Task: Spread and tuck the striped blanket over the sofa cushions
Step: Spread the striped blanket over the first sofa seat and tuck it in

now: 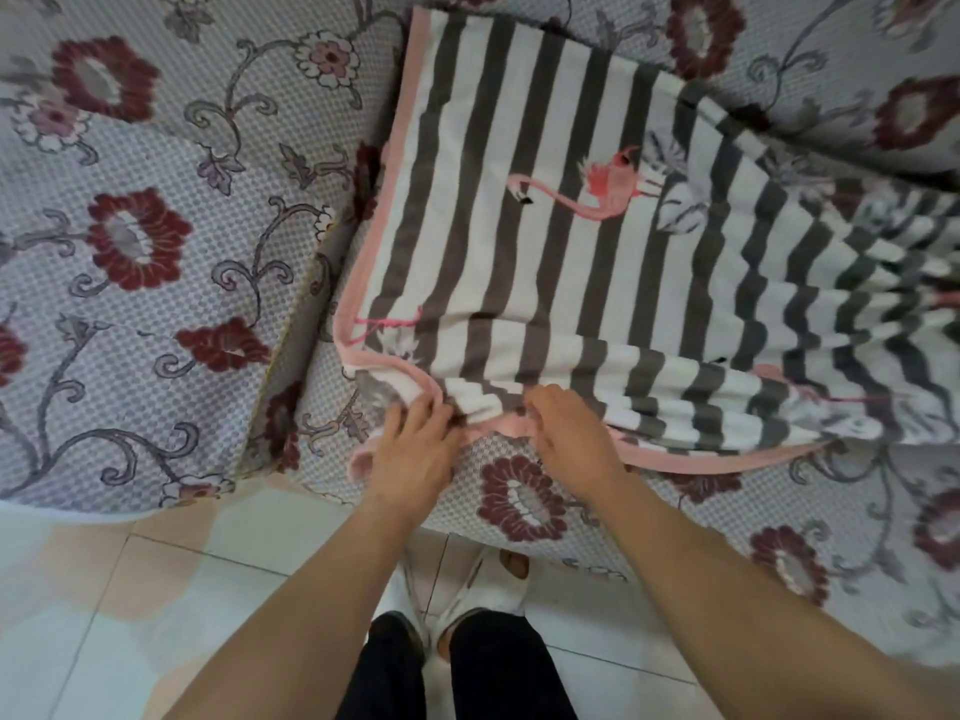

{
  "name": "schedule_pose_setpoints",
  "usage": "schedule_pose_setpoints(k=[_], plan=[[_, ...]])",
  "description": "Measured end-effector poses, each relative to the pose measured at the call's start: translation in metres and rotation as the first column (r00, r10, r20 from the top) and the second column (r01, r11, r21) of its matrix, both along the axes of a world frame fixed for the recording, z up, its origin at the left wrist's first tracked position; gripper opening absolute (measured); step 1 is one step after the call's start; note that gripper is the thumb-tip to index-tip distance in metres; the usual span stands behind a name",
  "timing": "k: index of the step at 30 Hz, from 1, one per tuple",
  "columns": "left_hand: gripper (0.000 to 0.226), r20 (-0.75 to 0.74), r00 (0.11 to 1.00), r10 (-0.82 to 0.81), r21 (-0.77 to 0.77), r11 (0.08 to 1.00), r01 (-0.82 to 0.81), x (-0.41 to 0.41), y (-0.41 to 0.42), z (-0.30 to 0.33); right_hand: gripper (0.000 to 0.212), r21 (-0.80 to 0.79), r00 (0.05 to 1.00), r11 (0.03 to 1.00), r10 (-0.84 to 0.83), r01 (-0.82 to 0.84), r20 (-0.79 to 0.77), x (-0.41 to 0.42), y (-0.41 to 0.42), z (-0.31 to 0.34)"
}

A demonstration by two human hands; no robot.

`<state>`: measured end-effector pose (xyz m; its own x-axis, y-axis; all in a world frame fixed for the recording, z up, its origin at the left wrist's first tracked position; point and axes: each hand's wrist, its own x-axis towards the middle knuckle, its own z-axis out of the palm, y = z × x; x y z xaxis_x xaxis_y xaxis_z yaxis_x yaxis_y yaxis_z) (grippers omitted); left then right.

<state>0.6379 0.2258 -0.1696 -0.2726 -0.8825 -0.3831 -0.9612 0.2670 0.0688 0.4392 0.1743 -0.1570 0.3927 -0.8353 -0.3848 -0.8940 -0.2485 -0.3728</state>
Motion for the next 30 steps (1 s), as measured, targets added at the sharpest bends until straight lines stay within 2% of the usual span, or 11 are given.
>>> schedule_pose_setpoints(k=[2,4,9,11,12,14,17,21,23,26,30], plan=[[0.062,0.11,0.994,-0.017,0.049,0.999,0.012,0.002,-0.004,-0.004,0.05,-0.104,0.977,0.983,0.135,-0.153,-0.164,-0.007,0.007,-0.006],[0.058,0.172,0.983,-0.07,0.03,0.997,0.066,0.005,-0.011,-0.004,0.057,-0.141,0.961,0.976,0.127,-0.165,-0.245,-0.01,0.011,-0.013],[0.014,0.166,0.98,-0.108,-0.12,0.984,0.129,0.036,-0.026,0.011,0.034,-0.218,0.96,0.964,0.089,-0.15,-0.265,-0.011,0.006,-0.01],[0.023,0.156,0.976,-0.15,-0.065,0.985,0.162,0.05,-0.03,0.028,0.017,-0.039,0.986,0.993,0.107,-0.113,-0.131,-0.009,0.009,0.0],[0.03,0.168,0.97,-0.177,0.027,0.984,0.175,0.055,-0.029,0.034,0.01,0.146,0.995,0.986,0.09,-0.082,-0.046,-0.007,0.014,0.006],[0.037,0.221,0.962,-0.16,0.267,0.959,0.098,0.065,-0.018,0.043,0.005,0.504,0.997,0.862,0.034,-0.063,0.067,0.002,0.028,0.019],[0.041,0.294,0.95,-0.109,0.523,0.85,-0.064,0.078,0.013,0.038,0.011,0.706,0.993,0.7,0.044,-0.111,0.112,0.019,0.061,0.023],[0.051,0.434,0.891,-0.131,0.646,0.735,-0.206,0.093,0.045,0.026,0.024,0.724,0.981,0.662,0.136,-0.194,0.138,0.033,0.084,0.005],[0.06,0.46,0.886,-0.053,0.67,0.675,-0.308,0.102,0.044,0.025,0.031,0.712,0.976,0.668,0.175,-0.216,0.132,0.033,0.078,0.005],[0.049,0.343,0.931,0.122,0.592,0.742,-0.315,0.11,0.024,0.028,0.028,0.64,0.981,0.743,0.155,-0.194,0.117,0.035,0.053,0.011],[0.028,0.129,0.909,0.397,0.327,0.848,-0.416,0.098,-0.019,0.042,0.027,0.472,0.987,0.87,0.087,-0.14,0.133,0.04,-0.003,0.023]])
